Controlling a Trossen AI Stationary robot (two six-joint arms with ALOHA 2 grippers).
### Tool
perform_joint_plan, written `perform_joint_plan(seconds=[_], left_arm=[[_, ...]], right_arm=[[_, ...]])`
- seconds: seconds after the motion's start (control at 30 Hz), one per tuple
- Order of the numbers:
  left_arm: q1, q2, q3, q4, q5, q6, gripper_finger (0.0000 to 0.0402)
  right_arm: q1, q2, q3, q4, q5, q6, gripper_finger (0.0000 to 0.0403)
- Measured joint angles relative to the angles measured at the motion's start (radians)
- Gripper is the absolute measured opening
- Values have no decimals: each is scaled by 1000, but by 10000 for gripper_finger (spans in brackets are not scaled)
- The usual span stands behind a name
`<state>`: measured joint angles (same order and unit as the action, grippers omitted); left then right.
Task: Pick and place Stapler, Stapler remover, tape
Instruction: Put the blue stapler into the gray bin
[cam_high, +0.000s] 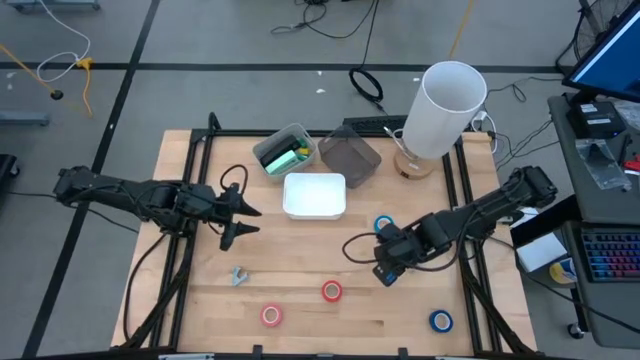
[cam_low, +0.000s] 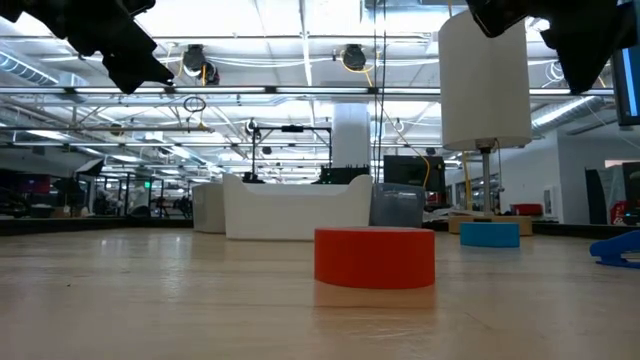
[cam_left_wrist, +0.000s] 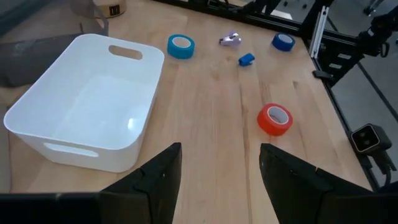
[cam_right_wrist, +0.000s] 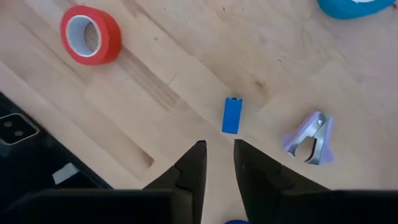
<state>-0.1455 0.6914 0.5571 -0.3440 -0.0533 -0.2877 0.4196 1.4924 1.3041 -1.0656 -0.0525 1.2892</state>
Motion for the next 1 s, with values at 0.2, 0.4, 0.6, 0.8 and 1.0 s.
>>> perform_joint_plan(seconds=[0.2, 0.4, 0.6, 0.8, 1.0], left_arm=[[0, 0, 0, -2, 0, -2, 216], [0, 0, 0, -3, 0, 2, 216], [0, 0, 0, -3, 0, 6, 216], [0, 0, 1, -3, 0, 7, 216], [0, 0, 1, -3, -1, 21, 216]], right_arm=[[-14, 0, -17, 14, -1, -26, 60], [-30, 0, -61, 63, -29, 52, 65], [-35, 0, -72, 62, -57, 56, 113], [-48, 0, -72, 67, -55, 57, 167], [-47, 0, -72, 75, -55, 60, 200]])
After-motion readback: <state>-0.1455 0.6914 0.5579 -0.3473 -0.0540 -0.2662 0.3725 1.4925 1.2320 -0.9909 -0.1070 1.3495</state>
